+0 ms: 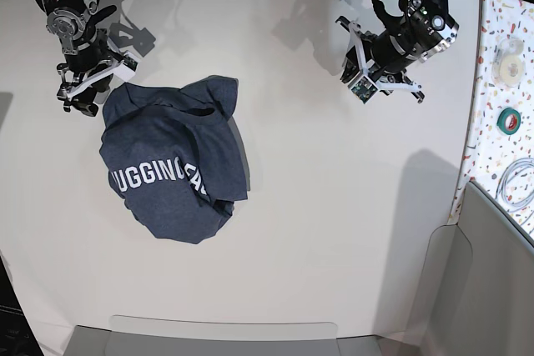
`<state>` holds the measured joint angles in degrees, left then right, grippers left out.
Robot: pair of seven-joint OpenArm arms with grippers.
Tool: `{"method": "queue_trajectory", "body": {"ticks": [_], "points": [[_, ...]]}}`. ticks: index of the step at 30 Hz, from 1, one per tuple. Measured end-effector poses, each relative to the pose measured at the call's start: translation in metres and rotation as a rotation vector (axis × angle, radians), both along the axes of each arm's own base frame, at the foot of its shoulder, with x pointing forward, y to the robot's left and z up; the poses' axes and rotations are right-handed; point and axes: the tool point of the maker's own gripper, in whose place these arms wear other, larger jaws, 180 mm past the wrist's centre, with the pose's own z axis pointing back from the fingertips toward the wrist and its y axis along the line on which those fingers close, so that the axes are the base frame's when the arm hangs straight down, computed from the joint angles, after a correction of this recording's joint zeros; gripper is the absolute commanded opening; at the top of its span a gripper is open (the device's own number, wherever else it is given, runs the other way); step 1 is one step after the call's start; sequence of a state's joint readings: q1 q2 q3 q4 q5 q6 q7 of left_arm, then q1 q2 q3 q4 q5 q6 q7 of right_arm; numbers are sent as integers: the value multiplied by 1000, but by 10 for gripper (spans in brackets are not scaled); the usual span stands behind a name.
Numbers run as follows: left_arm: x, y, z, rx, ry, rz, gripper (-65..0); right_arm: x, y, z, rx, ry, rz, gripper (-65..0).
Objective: Layout the t-shirt on the table in an organized manner, then fold the t-shirt properly
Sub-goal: 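Position the right gripper over the t-shirt's edge nearest it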
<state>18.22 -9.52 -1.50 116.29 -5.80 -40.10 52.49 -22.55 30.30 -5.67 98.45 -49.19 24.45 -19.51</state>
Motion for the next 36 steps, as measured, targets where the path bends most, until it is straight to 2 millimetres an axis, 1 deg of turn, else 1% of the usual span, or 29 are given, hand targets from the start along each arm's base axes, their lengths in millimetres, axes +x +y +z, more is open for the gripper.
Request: {"method": "queue_trajectory", "body": {"ticks": [7,8,9,11,14,15,16,17,23,26,31,34,36], "points": [[0,0,0,0,0,0,-517,-1,7,-3,-22,11,24,-267],[0,0,0,0,0,0,-517,-1,9,-4,-22,11,29,-281],[0,0,0,1,0,0,-517,-2,10,-5,-20,13,33,-305],[0,0,0,0,0,0,-517,-3,12,-9,-11,23,31,-386],[0,0,0,0,1,0,-517,-4,12,-18,13,42,31,-550],[0,0,0,1,2,0,-517,-4,12,-19,16,46,33,-592],[0,0,0,0,0,0,-517,-4,12,-21,20,61,34,-633],[0,0,0,-1,0,0,-517,-4,13,-21,23,67,36,-650],[-1,-2,0,-2,2,-5,-517,-4,12,-22,23,70,35,-650],[-5,-1,-3,1,14,-4,-517,-3,15,-17,23,60,35,-650],[-7,-2,-5,-1,20,-5,-517,-17,40,-11,71,80,72,-650],[-9,-2,-6,-2,25,-5,-517,-26,51,-3,79,105,83,-650],[-10,-2,-6,-1,27,-4,-517,-36,60,2,94,117,94,-650]]}}
